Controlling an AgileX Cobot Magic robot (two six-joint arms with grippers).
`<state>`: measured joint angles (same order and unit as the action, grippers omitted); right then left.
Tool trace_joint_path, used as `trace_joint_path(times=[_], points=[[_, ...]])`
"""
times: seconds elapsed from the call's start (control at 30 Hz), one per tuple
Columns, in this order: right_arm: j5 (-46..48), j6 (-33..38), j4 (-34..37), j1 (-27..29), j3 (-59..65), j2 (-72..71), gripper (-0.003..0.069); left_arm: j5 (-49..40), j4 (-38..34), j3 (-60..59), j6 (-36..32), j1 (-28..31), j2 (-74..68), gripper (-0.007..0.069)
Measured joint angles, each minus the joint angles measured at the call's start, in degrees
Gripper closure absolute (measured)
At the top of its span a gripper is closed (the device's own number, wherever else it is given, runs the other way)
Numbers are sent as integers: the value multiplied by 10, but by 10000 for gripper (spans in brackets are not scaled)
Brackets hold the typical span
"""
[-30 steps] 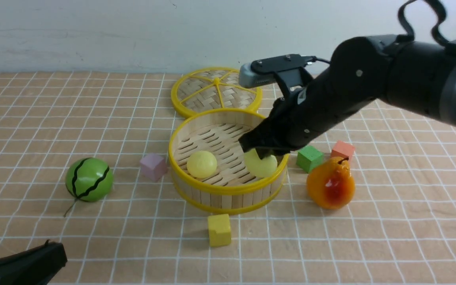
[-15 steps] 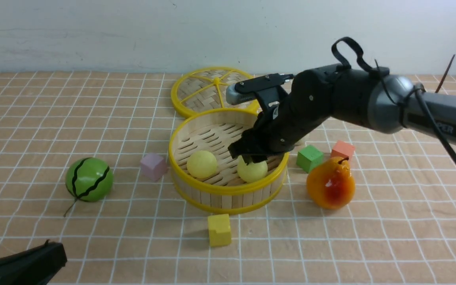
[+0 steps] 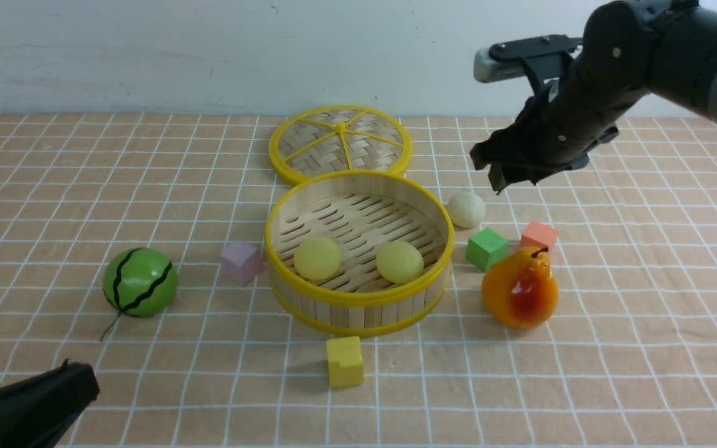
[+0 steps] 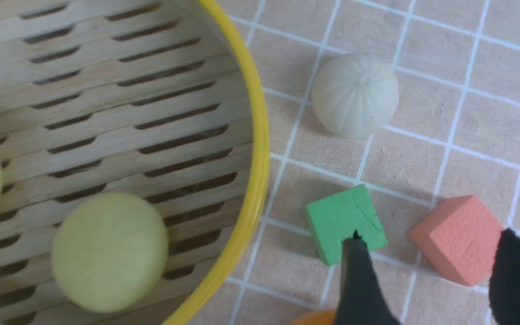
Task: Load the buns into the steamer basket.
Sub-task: Use the right arm to grab a steamed stuffed bun
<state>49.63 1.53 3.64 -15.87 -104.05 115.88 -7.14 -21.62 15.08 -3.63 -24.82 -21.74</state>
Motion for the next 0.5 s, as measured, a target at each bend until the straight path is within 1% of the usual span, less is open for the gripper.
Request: trace_joint_path(times=[0.03,0.1,0.27,0.5], points=[[1,2,4,4,-5,6,279,2,0,0,-2,0,0,610],[3,13,31,16,-42,51,282,10,2,0,-30,0,0,610],[-2,15,53,21,-108,111,284,0,2,0,-86,0,0,610],[-34,17,61,21,-162,176,285,-24,4,0,-101,0,0,608]])
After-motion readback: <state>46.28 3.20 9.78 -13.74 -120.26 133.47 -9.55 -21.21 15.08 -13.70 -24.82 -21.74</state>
